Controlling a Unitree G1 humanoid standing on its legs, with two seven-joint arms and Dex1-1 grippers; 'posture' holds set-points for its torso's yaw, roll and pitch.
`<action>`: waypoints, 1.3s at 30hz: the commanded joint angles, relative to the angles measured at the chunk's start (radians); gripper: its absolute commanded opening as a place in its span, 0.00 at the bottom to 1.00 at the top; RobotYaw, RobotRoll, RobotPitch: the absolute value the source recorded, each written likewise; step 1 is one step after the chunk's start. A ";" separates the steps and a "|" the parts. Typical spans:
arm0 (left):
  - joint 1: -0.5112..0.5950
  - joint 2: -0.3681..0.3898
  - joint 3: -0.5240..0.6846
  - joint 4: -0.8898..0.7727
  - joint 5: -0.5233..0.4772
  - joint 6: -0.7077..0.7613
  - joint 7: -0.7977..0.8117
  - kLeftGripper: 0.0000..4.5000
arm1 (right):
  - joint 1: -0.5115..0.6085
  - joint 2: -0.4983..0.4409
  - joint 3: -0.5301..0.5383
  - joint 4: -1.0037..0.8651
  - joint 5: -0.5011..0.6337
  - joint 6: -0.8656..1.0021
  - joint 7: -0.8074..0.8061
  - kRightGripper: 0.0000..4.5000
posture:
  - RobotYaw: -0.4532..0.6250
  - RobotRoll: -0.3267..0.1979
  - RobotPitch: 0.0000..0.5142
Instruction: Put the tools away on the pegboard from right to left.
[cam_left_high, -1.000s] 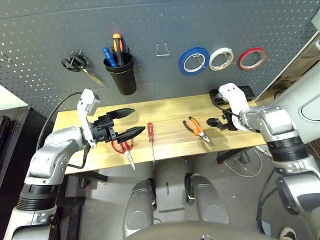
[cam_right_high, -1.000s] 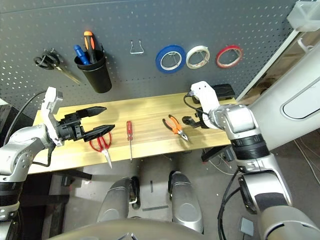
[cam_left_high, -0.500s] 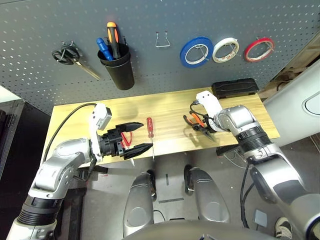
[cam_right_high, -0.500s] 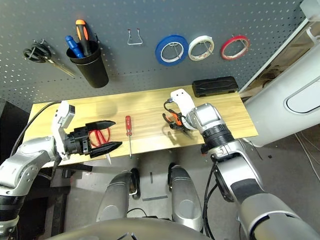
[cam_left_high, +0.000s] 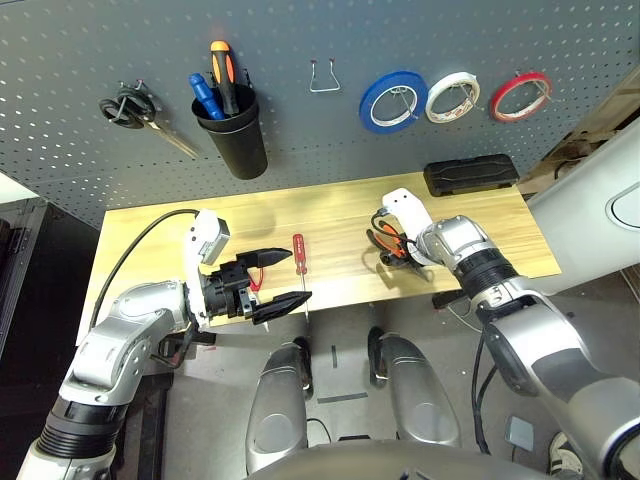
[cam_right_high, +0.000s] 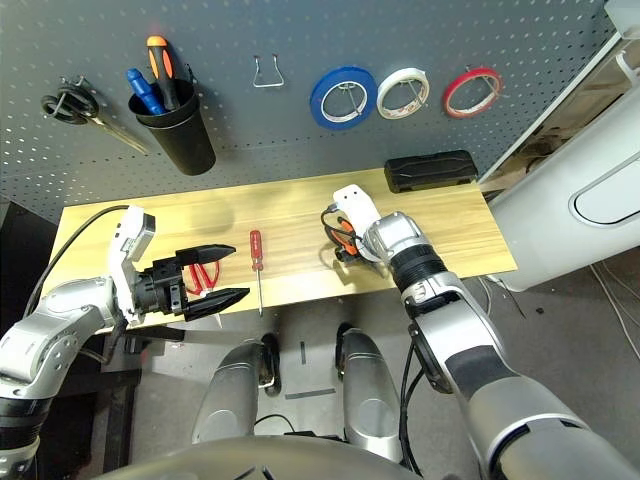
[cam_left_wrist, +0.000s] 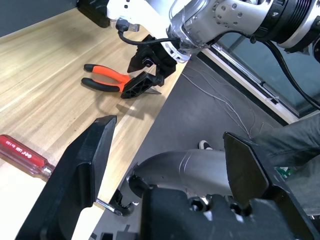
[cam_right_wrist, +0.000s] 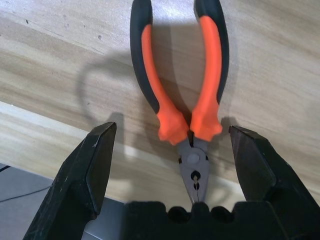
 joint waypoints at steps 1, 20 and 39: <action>0.021 -0.001 -0.001 -0.039 -0.011 0.017 0.012 1.00 | -0.010 0.013 -0.009 0.089 -0.022 -0.062 -0.005 1.00 | 0.42 0.62 0.50; -0.016 0.009 0.045 -0.016 -0.014 0.007 0.037 1.00 | -0.038 0.017 -0.066 0.230 -0.053 -0.256 -0.004 0.46 | 0.43 0.62 0.38; -0.148 0.097 0.282 0.166 -0.067 -0.009 -0.010 1.00 | 0.135 -0.096 -0.193 -0.885 0.178 0.107 0.137 0.46 | 0.41 0.62 0.17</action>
